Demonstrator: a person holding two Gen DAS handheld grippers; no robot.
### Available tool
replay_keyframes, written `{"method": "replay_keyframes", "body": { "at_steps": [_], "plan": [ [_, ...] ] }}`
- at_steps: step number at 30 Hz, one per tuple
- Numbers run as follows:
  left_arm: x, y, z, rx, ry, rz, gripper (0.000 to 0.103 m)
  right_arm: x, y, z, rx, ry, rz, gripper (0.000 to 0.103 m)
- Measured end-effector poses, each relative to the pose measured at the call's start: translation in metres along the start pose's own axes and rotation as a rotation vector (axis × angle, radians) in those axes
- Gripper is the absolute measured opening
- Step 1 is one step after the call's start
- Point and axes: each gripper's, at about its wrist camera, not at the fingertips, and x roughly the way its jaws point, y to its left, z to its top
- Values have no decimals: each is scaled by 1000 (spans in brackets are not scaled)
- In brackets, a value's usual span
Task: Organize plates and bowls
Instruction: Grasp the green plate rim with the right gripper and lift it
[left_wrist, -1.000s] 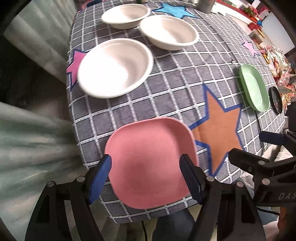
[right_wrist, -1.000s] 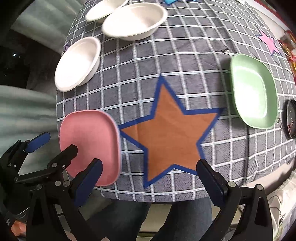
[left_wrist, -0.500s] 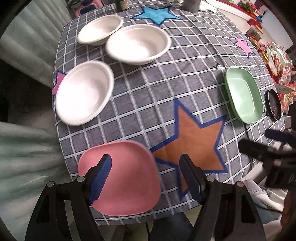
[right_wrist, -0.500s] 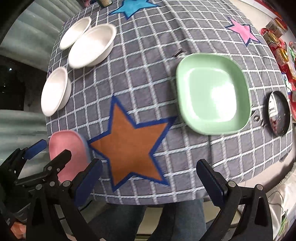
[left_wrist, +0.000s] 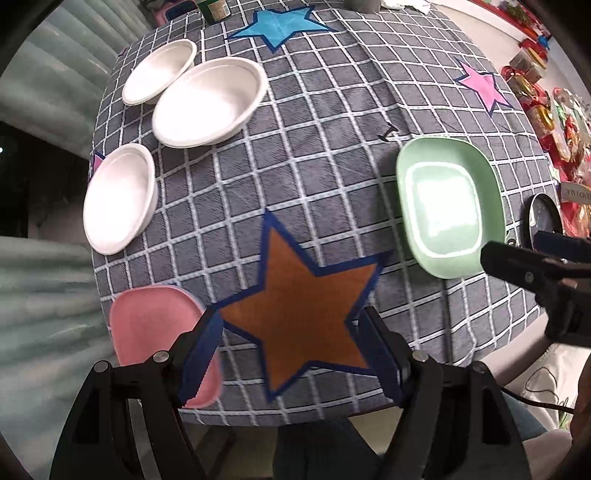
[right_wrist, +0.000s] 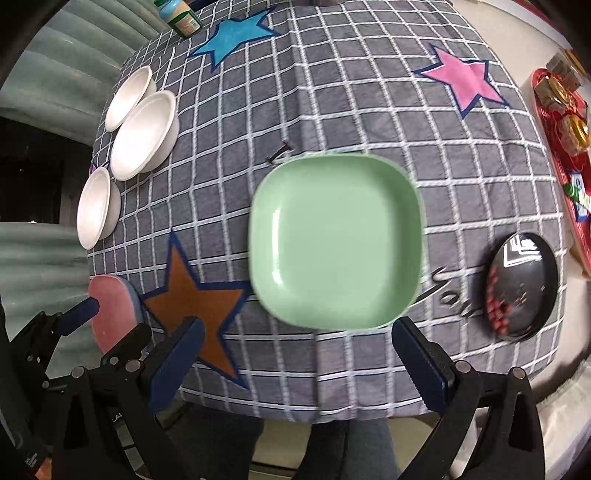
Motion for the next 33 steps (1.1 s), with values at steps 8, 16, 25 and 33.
{"method": "replay_keyframes", "body": {
  "at_steps": [8,16,25,33],
  "plan": [
    [-13,-13,-2,-50,13,40,79,-5,-25,8,-28,26,24,102],
    [-7,-38,8,-5,33,35,79,-2,-48,5,-1,29,27,102],
    [9,-57,34,-27,52,10,79,1,-86,16,69,36,30,102],
    [33,-58,70,-76,41,-12,79,14,-95,39,81,51,60,102]
  ]
}}
